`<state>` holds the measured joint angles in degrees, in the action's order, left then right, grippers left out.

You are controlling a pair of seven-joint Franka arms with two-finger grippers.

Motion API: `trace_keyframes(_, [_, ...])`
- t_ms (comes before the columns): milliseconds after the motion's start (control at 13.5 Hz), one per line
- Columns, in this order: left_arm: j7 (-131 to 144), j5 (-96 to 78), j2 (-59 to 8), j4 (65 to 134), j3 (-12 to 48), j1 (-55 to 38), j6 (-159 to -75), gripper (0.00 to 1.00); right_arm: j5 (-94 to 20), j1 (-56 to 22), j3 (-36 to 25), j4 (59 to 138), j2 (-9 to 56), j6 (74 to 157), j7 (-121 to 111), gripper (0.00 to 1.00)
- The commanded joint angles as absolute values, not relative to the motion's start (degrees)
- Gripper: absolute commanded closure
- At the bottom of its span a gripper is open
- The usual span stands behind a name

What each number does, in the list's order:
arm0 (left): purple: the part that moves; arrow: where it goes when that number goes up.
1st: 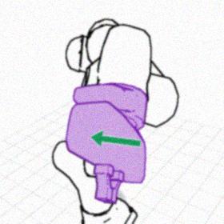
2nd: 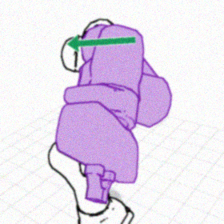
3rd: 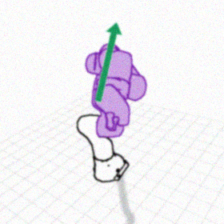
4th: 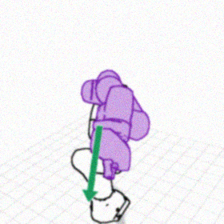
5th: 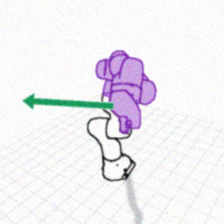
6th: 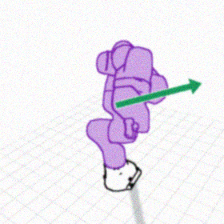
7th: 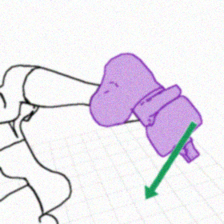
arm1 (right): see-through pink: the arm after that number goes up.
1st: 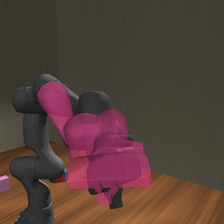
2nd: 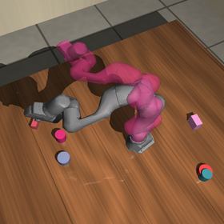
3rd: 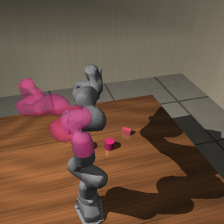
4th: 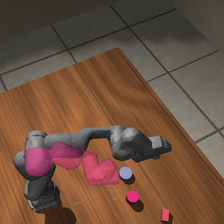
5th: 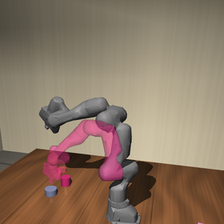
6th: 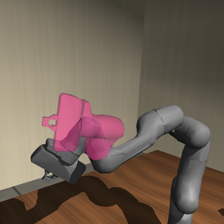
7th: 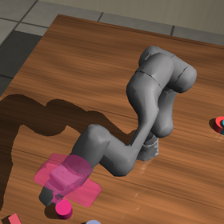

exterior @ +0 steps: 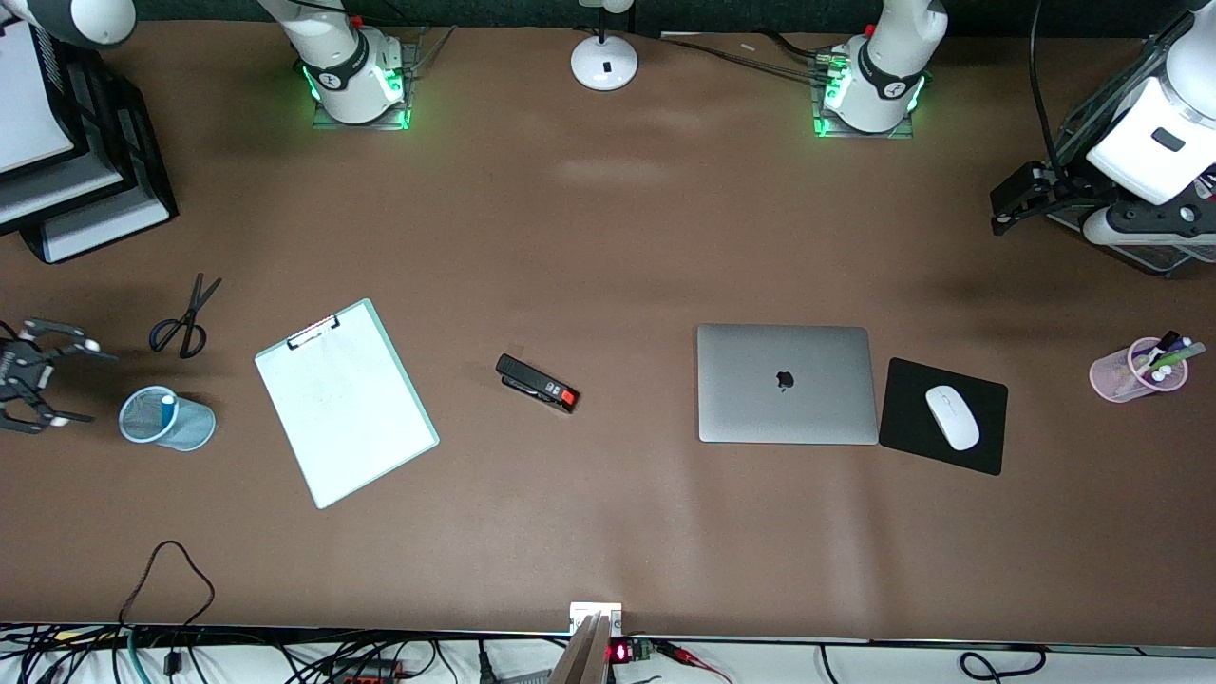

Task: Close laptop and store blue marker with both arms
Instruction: 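Open the right gripper and withdraw it from the cup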

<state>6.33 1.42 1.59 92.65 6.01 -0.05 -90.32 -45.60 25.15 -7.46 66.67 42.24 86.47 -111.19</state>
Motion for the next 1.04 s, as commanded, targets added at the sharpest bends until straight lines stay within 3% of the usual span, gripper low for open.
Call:
trace_keyframes(0, [5.1, 1.1, 0.3, 92.7, 6.1, -0.2, -90.9, 0.0, -41.8, 24.8, -6.9, 67.4, 36.8, 83.4, -102.5, 0.0])
trace_keyframes(370, [5.1, 1.1, -0.5, 92.8, 6.1, -0.3, -90.9, 0.0, -35.4, 22.6, -6.9, 65.2, 33.2, 80.7, -90.3, 0.0])
trace_keyframes(961, [5.1, 1.3, 0.1, 92.0, 6.1, 0.3, -92.2, 0.0, -21.5, 7.0, -7.0, 62.4, 27.6, 78.9, -62.3, 0.0])
